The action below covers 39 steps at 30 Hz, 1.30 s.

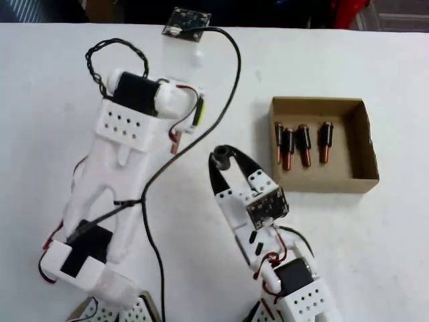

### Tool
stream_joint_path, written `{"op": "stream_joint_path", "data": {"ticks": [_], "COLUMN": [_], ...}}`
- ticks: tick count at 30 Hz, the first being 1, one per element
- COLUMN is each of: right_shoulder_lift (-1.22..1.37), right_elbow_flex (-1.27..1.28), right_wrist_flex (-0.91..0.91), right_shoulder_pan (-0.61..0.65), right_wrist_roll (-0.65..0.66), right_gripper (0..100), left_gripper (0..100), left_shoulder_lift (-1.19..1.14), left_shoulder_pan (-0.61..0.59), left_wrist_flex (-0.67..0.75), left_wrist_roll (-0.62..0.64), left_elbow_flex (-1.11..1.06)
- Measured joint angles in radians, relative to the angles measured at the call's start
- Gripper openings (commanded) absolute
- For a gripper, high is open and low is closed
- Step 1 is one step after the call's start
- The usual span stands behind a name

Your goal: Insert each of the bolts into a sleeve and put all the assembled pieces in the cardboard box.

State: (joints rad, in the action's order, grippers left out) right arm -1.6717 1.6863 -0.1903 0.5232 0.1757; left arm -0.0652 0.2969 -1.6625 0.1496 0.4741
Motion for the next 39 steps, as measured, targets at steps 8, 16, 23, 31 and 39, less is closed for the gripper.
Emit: {"op": "stream_joint_path", "data": {"ticks": [8, 16, 23, 31, 39], "right_shoulder_lift": [0.0, 0.0, 0.0, 0.0, 0.0], "right_elbow_flex": [0.0, 0.0, 0.0, 0.0, 0.0], "right_wrist_flex": [0.0, 0.0, 0.0, 0.0, 0.0], "right_shoulder_pan": [0.0, 0.0, 0.0, 0.0, 0.0], "right_wrist_roll": [0.0, 0.0, 0.0, 0.0, 0.0], "right_gripper": [1.7, 1.7, 1.7, 1.7, 1.7], "left_gripper": [2, 2, 2, 2, 2], "left_shoulder_lift": [0.0, 0.175, 0.284, 0.29, 0.29], "left_shoulder_pan": [0.021, 0.026, 0.026, 0.026, 0.026], "left_wrist_flex": [0.0, 0.0, -0.003, -0.094, -0.1], "left_wrist_roll": [0.006, 0.006, 0.006, 0.006, 0.006], "left_elbow_flex": [0.0, 0.0, 0.0, 0.0, 0.0]}}
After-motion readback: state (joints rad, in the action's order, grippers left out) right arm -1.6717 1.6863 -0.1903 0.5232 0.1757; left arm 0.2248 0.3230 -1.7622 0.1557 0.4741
